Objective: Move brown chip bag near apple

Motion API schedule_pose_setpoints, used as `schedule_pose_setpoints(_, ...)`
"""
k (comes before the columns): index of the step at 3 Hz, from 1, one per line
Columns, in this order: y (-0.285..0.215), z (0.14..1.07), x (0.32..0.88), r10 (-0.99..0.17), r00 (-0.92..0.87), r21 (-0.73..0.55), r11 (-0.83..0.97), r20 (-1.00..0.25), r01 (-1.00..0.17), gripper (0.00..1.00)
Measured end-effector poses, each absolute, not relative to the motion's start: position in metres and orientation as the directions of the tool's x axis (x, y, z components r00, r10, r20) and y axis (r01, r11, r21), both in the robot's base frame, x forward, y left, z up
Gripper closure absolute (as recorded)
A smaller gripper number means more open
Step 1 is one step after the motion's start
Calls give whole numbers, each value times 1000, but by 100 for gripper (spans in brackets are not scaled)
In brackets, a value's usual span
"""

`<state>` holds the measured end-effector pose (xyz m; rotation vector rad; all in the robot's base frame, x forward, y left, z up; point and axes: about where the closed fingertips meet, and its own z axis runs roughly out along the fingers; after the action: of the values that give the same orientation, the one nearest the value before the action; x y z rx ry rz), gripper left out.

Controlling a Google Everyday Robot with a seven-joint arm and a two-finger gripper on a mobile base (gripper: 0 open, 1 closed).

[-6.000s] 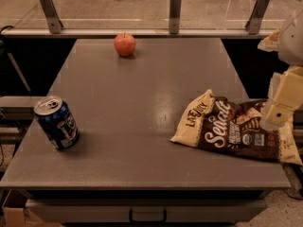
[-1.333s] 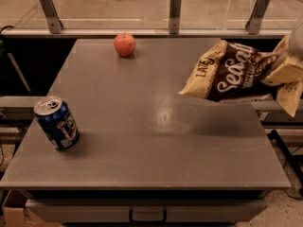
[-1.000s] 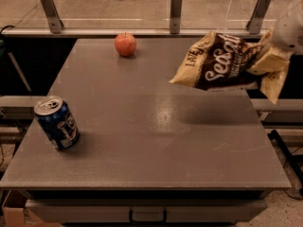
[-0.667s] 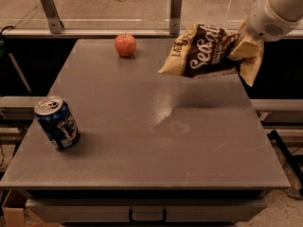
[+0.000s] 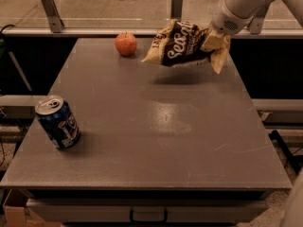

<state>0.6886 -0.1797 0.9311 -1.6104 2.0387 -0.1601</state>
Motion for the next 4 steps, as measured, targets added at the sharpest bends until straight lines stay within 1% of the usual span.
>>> schedule_pose_setpoints(1,-168,918,721,-921,-172,-400,313,-351,-861,100)
schedule_pose_setpoints(2,-158,908,742,-907,-210,-398,357,-366,-845,83)
schedule_pose_setpoints(3,-149,899,754,-895,-238,-397,389,-378,-832,60)
schedule_pose_setpoints(4,-138,890,765,-886,-257,-394,410,-386,-823,29)
